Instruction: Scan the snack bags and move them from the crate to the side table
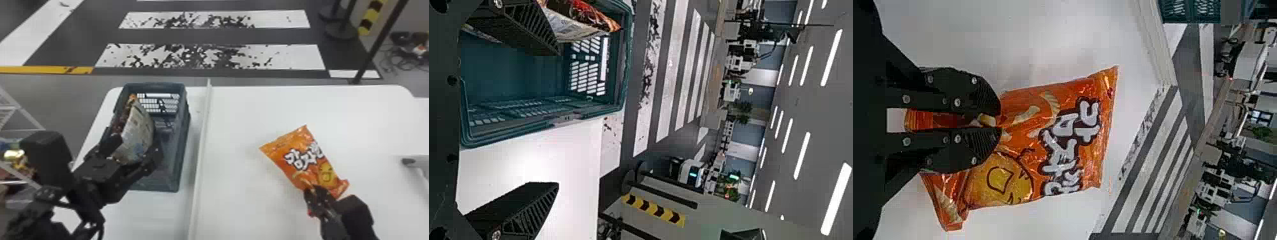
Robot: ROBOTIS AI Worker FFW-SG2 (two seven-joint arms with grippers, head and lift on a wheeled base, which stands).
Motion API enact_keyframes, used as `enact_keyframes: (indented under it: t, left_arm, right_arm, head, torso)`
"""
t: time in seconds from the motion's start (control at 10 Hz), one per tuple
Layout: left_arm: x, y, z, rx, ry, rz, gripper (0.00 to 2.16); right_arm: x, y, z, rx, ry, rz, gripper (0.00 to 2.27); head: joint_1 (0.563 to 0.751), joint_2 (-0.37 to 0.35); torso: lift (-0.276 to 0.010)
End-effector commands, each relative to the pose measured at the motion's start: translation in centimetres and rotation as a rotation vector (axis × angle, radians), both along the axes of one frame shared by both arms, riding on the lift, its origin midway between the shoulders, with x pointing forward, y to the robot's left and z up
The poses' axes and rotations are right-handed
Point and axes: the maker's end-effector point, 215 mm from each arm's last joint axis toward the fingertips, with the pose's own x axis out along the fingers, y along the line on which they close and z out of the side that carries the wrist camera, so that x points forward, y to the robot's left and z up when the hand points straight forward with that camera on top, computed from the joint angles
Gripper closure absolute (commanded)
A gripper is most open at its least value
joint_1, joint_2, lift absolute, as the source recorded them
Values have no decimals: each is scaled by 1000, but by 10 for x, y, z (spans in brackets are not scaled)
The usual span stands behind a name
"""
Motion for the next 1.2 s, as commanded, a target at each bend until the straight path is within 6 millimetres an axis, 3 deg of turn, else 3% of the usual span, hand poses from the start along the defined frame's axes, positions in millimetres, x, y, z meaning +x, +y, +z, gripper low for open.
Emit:
enact_keyframes:
  t: [0.0,0.1,0.4,0.6,0.8,1.0,1.1]
  left_arm:
    - [0,-2,0,-2,-1,-4,63]
    - [0,-2,0,-3,-1,-5,63]
    - [1,-6,-1,-7,0,-11,63]
    - [0,-6,-2,-6,5,-13,66]
    - [0,-11,-2,1,4,-20,70]
    - [3,-18,0,-2,-5,-32,70]
    - [4,-22,0,2,-5,-37,70]
  right_arm:
    - [13,-12,17,106,31,-57,2240]
    - [23,-18,27,209,69,-98,2240]
    - [34,-10,62,519,162,-124,2240]
    - [28,2,89,780,273,-112,2240]
    - [9,8,109,1011,395,-128,2240]
    - [-7,8,109,1131,468,-176,2243]
    - [-6,-9,89,1110,474,-264,2243]
  head:
    - [695,66]
    - [695,58]
    - [695,40]
    - [695,47]
    - [695,56]
    - [695,58]
    - [695,53]
  torso:
    - [-87]
    - [-87]
    - [-87]
    - [-87]
    - [-87]
    - [-87]
    - [-87]
